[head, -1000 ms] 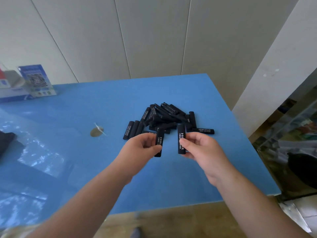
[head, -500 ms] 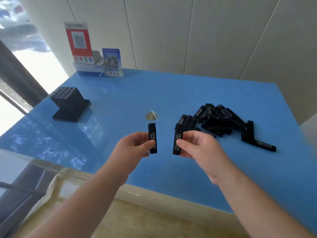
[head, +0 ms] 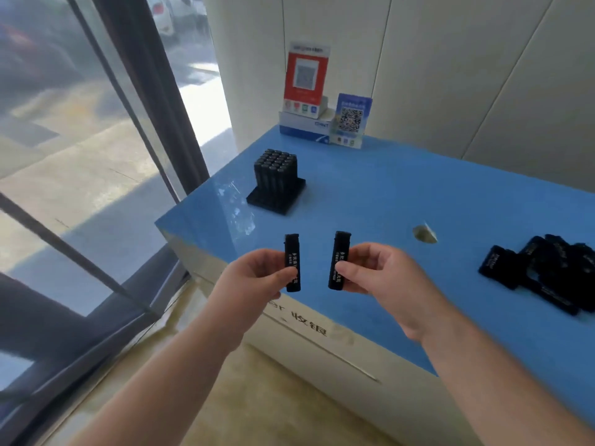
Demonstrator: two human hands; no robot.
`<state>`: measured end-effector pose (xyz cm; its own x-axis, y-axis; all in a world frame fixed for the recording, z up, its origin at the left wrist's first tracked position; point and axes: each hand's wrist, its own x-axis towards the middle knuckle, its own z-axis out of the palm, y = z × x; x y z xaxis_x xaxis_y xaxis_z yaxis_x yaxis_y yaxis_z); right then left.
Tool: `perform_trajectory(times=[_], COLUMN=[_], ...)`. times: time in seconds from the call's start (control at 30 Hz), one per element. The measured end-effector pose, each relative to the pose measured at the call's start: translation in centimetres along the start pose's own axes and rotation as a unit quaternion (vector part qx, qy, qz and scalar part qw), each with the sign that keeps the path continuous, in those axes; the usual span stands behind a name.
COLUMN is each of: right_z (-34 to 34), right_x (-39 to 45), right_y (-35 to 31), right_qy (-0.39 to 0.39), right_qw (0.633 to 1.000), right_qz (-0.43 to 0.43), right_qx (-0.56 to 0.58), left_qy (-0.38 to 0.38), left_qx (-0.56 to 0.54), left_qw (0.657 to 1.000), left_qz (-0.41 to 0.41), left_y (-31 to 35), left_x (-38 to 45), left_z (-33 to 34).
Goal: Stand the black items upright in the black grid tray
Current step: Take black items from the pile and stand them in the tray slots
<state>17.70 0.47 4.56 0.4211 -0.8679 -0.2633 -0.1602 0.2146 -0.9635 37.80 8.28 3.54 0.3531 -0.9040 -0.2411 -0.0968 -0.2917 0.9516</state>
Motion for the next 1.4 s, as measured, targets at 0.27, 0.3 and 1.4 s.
perform_trajectory(times=[0.27, 0.3, 1.4], right_z=[9.5, 10.1, 14.9], right_x=[4.1, 4.6, 24.9], right_y=[0.0, 0.1, -1.7], right_qy=[0.040, 0.044, 0.268], right_qw=[0.999, 0.998, 0.962], right_qz=[-0.011, -0.010, -0.040], right_qx=[0.033, 0.032, -0.027], left_qy=[0.020, 0.022, -0.119], left_qx=[-0.014, -0.018, 0.198], left_qw=[1.000, 1.000, 0.963], left_qz=[-0.003, -0.004, 0.137], left_y=[-1.7, -1.9, -0.1], left_x=[2.2, 2.7, 31.8], left_z=[-8.7, -9.3, -12.8])
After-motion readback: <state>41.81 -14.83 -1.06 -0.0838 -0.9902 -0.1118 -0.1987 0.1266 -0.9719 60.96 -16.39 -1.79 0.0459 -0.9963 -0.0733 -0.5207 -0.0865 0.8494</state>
